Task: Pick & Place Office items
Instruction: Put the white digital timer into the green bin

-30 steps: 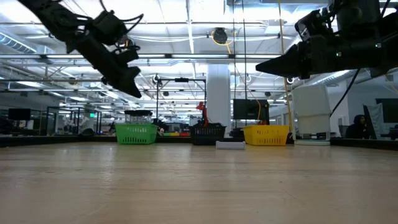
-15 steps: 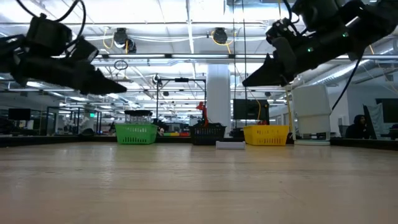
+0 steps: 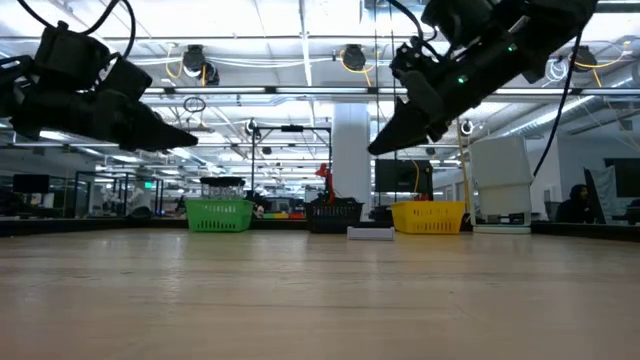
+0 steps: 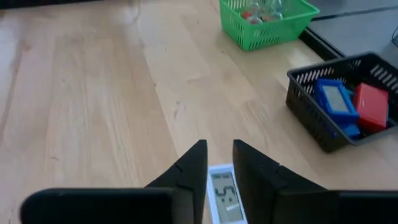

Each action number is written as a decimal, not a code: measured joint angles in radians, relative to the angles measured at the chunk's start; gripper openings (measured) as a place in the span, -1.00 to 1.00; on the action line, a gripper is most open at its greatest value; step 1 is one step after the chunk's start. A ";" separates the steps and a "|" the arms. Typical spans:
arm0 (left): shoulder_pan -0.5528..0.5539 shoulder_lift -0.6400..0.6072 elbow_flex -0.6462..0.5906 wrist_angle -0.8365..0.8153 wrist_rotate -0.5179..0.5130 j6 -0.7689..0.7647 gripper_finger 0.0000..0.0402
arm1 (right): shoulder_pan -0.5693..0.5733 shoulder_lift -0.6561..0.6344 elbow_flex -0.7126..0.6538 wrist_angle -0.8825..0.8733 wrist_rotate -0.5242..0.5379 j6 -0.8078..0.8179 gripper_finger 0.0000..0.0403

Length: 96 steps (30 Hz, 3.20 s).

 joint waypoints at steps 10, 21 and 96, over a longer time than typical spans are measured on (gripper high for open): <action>-0.003 -0.008 0.000 -0.058 0.005 -0.049 -0.83 | 0.000 0.011 0.020 -0.059 0.000 0.017 -0.13; -0.031 -0.008 0.000 -0.026 0.005 -0.059 -0.83 | -0.012 0.169 0.241 -0.393 -0.003 0.014 0.36; -0.037 -0.008 0.001 -0.060 -0.023 -0.045 -0.82 | -0.534 0.515 0.618 -0.237 -0.213 -0.042 -0.29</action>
